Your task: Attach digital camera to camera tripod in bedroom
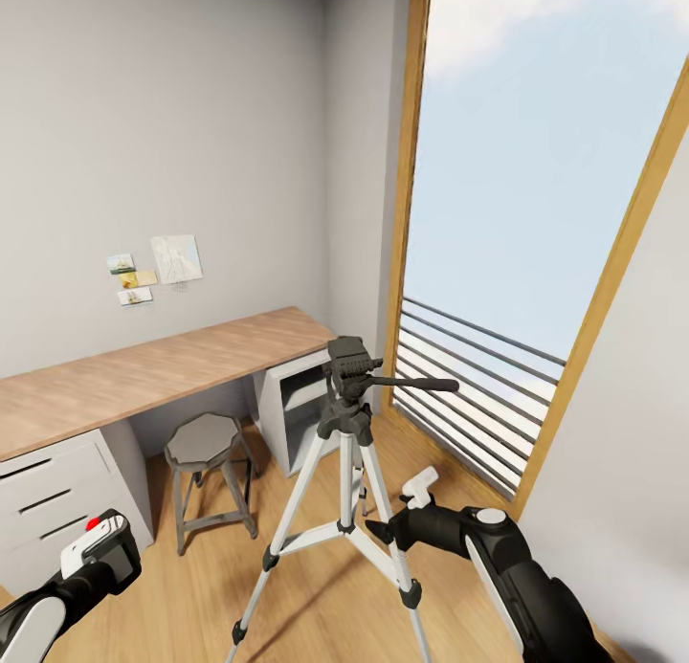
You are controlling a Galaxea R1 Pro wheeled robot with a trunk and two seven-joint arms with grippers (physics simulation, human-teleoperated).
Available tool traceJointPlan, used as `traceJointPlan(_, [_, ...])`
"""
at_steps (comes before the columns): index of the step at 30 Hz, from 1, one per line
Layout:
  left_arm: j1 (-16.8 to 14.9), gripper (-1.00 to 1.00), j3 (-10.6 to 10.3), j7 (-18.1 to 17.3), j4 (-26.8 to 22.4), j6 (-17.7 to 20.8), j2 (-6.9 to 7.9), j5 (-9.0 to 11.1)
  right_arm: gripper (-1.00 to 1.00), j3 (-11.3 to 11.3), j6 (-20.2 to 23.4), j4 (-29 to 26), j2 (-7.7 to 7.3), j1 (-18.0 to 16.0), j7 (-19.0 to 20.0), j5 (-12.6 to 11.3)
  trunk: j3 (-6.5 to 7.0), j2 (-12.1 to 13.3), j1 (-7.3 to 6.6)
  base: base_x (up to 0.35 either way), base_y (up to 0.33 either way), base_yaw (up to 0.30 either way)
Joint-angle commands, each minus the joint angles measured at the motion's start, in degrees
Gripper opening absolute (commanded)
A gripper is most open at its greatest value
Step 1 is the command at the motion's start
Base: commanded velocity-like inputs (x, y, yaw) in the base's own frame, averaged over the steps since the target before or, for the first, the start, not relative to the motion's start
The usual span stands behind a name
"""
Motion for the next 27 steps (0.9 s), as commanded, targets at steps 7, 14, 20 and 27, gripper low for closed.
traceJointPlan(7, [-0.05, -1.0, -0.04, 0.5, -0.11, 0.2, 0.01, 0.44, 1.0, -0.01, -1.06, 0.33, -0.02, -0.35, 0.27, 0.5, -0.14, -0.14, 0.04, 0.0, 0.0, 0.0])
traceJointPlan(14, [-0.05, -1.0, -0.04, 0.37, -0.55, 0.19, 0.0, 0.45, 1.0, 0.05, -1.32, 0.55, -0.02, -0.4, -0.18, 0.53, -0.14, -0.14, 0.04, 0.0, 0.0, 0.0])
traceJointPlan(20, [-0.05, -1.0, -0.1, 0.49, -0.72, 0.14, 0.01, 0.42, 1.0, 0.16, -1.62, 2.34, -0.04, -0.43, -1.81, 0.62, -0.14, -0.14, 0.04, 0.027, 0.0, 0.0])
traceJointPlan(27, [-0.05, -1.0, -1.02, 0.68, -0.74, -0.1, 0.01, 0.31, 1.0, 0.23, -4.48, 4.63, -0.04, -0.5, -2.87, 0.71, -0.14, -0.14, 0.04, 0.154, 0.022, 0.0])
